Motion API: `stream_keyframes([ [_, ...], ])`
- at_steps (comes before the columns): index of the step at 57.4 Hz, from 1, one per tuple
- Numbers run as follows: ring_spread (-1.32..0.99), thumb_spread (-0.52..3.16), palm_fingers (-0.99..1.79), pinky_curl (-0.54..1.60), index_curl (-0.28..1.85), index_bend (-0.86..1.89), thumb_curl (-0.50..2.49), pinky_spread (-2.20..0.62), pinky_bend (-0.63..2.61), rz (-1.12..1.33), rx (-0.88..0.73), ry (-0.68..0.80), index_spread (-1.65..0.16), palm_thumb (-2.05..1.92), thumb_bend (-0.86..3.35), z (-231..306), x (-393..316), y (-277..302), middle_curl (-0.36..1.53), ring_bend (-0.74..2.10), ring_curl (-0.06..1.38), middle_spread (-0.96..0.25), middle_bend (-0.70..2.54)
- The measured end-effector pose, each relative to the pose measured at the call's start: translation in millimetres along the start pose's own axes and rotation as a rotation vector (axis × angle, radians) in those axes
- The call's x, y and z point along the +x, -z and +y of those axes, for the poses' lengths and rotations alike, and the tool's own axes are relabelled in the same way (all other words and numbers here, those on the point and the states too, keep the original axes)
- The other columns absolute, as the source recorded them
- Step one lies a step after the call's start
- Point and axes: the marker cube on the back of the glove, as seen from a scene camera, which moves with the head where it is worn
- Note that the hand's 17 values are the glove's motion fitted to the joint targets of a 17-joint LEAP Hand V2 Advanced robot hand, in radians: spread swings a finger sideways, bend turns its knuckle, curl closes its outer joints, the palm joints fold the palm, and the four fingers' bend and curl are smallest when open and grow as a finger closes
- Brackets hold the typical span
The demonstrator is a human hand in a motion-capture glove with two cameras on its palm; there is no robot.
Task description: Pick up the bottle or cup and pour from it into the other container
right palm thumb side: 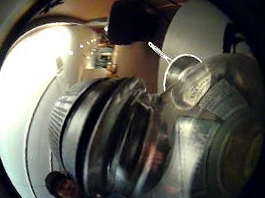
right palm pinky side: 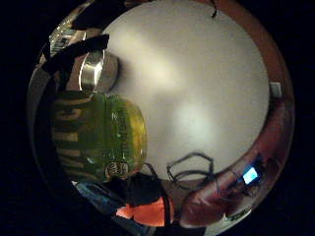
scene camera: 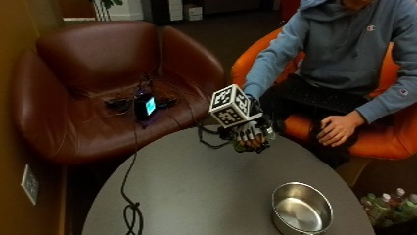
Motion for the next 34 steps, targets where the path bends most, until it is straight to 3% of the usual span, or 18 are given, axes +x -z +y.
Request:
stream_keyframes([
  [20,-0.24,-0.09,1.26,0.37,0.50,0.18,0.70,-0.33,0.26,0.844,-0.074,-0.125,-0.30,1.14,-0.03,-50,-83,2,0.52,0.43,0.49,-0.15,0.45],
  [34,-0.24,-0.12,1.26,0.38,0.51,0.19,0.70,-0.32,0.26,1.400,-0.175,-0.183,-0.29,1.14,-0.03,-81,-115,-45,0.52,0.44,0.50,-0.14,0.46],
])
